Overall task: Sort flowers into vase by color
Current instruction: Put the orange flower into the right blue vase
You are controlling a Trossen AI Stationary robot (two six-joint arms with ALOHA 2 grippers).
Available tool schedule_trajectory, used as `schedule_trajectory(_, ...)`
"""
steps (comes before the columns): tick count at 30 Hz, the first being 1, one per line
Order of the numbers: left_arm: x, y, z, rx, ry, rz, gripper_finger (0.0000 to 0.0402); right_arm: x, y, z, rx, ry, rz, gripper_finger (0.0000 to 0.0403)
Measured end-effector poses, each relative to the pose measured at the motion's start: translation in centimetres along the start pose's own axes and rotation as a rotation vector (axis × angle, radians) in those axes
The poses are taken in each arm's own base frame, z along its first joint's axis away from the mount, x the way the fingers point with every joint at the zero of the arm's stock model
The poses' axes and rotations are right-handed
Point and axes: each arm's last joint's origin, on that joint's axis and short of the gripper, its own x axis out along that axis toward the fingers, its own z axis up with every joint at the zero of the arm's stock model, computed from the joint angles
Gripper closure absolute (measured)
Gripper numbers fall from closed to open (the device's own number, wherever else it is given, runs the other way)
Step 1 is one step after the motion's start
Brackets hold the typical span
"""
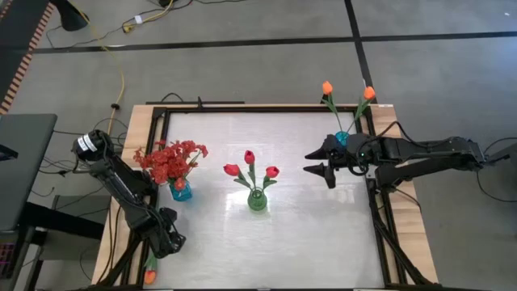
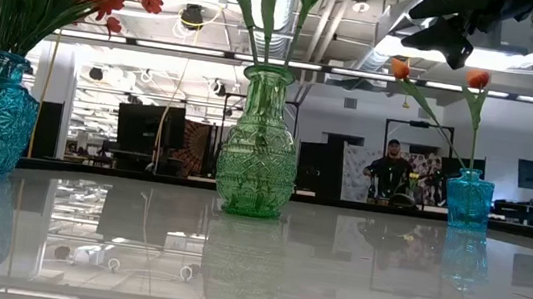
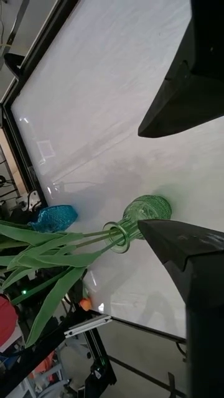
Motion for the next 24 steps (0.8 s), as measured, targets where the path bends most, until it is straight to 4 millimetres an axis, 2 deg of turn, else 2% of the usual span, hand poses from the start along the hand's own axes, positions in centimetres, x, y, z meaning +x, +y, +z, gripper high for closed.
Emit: schedule_trajectory(24, -0.16, -0.06, -0.12, 0.009, 0.021, 0.019, 0.0175, -0.01, 0.16, -0.06, -0.021, 0.003, 0.008, 0.0149)
